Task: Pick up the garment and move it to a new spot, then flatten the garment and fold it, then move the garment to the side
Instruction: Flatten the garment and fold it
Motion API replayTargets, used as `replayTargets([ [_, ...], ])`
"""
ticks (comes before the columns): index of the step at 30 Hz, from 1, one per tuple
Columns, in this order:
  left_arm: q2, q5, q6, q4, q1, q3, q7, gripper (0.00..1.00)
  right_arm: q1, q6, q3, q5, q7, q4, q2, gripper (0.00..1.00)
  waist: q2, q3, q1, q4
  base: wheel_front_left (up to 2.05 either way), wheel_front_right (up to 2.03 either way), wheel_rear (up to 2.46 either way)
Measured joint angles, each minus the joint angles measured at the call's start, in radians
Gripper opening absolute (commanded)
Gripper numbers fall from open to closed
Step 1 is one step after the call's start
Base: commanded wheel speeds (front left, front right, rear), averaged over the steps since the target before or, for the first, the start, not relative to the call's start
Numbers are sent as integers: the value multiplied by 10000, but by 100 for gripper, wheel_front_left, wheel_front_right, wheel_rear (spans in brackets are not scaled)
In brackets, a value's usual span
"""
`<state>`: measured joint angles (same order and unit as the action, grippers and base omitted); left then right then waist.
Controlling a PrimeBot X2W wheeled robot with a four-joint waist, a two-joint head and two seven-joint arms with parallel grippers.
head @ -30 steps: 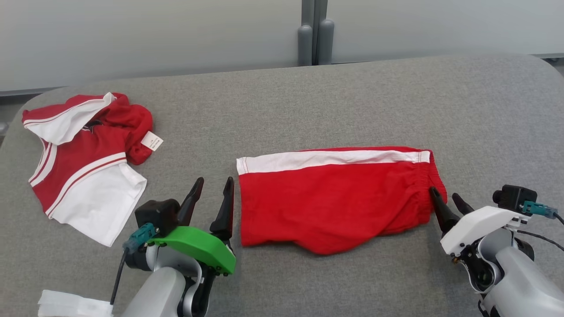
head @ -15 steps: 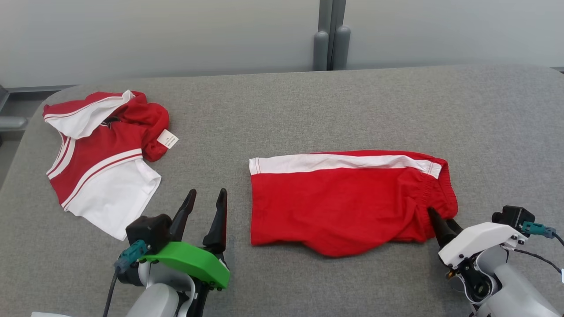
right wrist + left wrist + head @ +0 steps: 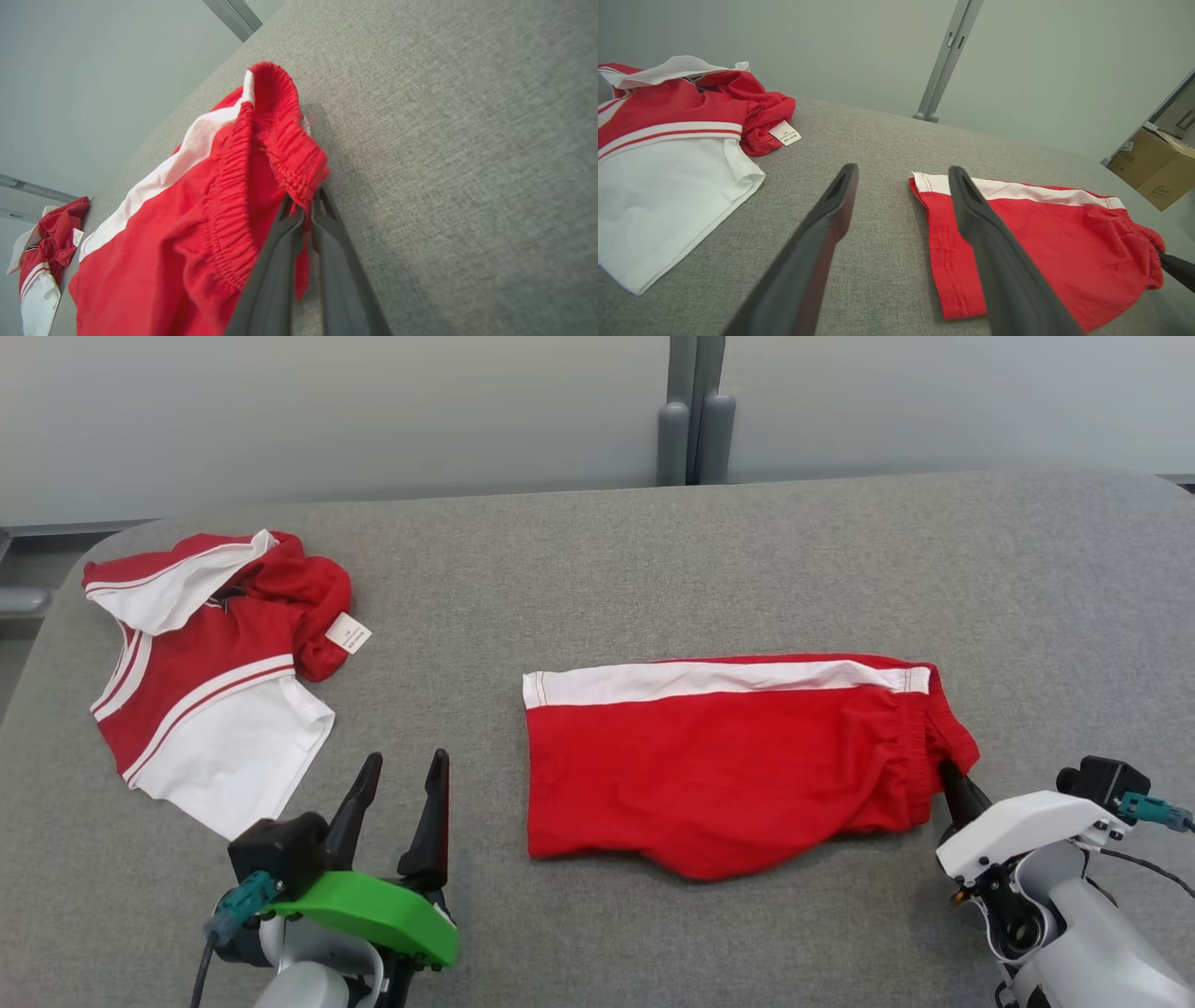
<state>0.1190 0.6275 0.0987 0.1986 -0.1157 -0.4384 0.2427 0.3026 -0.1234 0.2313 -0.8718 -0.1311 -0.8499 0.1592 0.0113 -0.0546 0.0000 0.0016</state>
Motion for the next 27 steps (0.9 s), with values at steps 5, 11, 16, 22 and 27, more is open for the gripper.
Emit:
replayTargets([
  [5, 100, -2, 77, -222, 140, 157, -4, 100, 162, 0, 15, 13, -217, 61, 125, 0, 0, -12, 0, -185, 0, 0, 0],
  [11, 100, -71, 84, -520, 183, 198, -15, 100, 235, -2, -77, 13, -458, 155, 702, 0, 0, -1, 0, -394, 0, 0, 0],
  [16, 82, -71, 86, -798, 319, 247, -42, 100, 449, -2, -169, 15, -566, 305, 1043, 0, 0, 15, 0, -554, 0, 0, 0],
  [22, 44, -71, 167, -905, 387, 297, -59, 100, 494, 0, 420, 29, -568, 1001, 882, 0, 0, 49, 0, -652, 0, 0, 0],
  [27, -8, -71, 174, -1081, 397, 326, -136, 100, 560, 0, 1302, 23, -525, 2052, 341, 0, 0, 94, 0, -662, 0, 0, 0],
])
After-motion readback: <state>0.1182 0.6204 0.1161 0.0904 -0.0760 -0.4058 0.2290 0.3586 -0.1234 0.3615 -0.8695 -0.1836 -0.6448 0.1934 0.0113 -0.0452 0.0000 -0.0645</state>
